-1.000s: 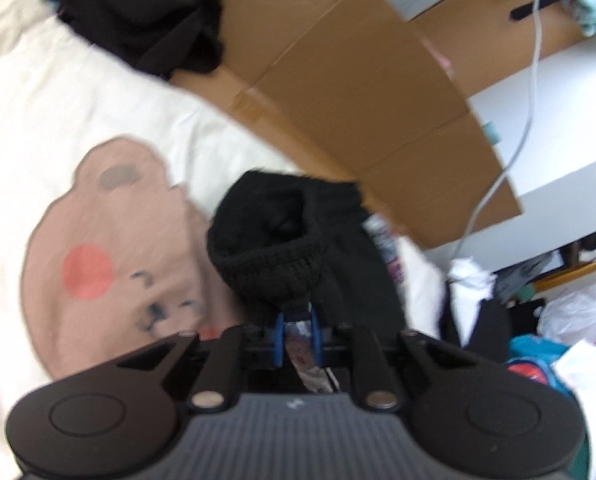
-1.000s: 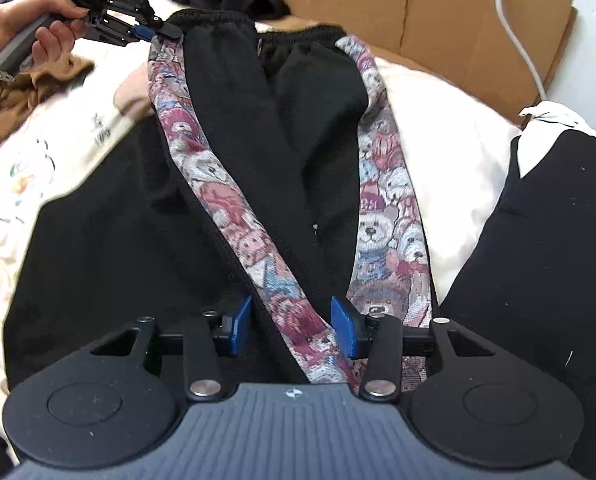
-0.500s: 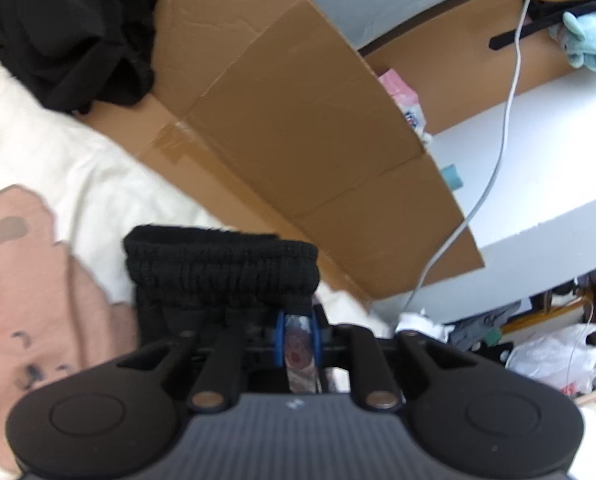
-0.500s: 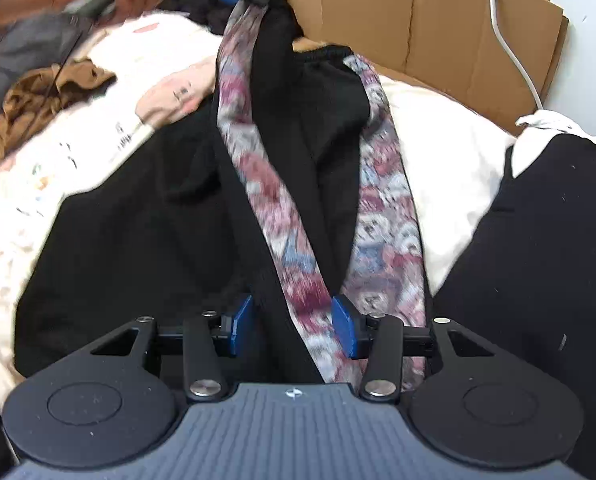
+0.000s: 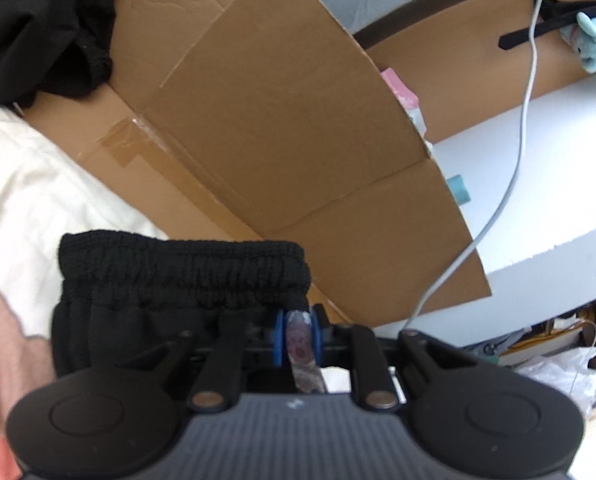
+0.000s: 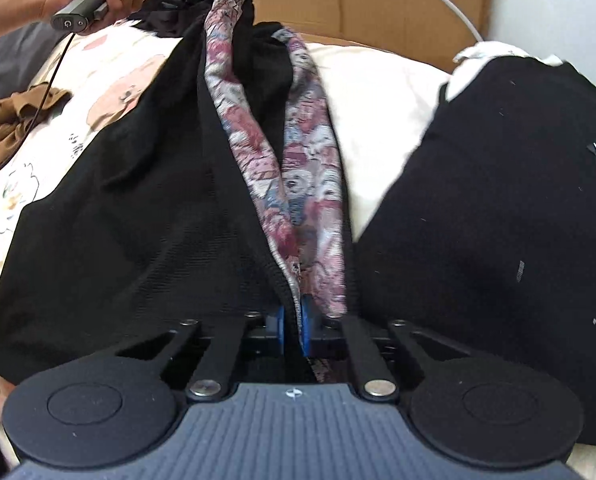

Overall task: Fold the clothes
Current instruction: 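Lower the waistband onto the folded pants and open the left gripper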

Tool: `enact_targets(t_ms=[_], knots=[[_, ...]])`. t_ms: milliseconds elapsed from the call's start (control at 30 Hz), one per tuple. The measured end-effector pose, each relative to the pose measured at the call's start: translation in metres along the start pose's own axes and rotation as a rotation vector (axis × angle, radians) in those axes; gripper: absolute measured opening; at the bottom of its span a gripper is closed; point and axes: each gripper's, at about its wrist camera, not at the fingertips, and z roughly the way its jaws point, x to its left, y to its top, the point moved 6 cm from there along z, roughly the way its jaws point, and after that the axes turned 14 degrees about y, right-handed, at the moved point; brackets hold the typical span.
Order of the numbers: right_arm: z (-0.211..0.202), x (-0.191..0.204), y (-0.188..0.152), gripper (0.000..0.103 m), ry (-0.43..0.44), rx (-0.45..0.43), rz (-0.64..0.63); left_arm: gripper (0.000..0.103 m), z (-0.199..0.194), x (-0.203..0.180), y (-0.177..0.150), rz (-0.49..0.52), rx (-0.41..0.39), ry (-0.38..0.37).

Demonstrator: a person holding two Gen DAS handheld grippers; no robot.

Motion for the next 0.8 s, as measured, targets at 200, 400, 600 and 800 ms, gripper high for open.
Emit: enact_targets(t_ms=[200, 400, 600, 800], knots=[[0.002, -0.017, -0.006, 0.005, 0.012, 0.018, 0.094, 0.015, 0.031, -0.003, 0.002, -0.017, -0.002, 0.054], [-0.002, -0.014, -0.005, 0.015, 0.001, 0.026, 0.078, 0.059, 0.029, -0.012, -0.001, 0.040, 0.012, 0.055], [-0.014, -0.005, 0.003, 0.036, 0.003, -0.027, 0.062, 0.066, -0.007, -0.023, -0.002, 0.173, 0.016, 0.061], [-0.027, 0.005, 0.029, 0.036, -0.002, -0.099, 0.056, 0.067, -0.044, -0.004, -0.004, 0.202, 0.010, 0.108]])
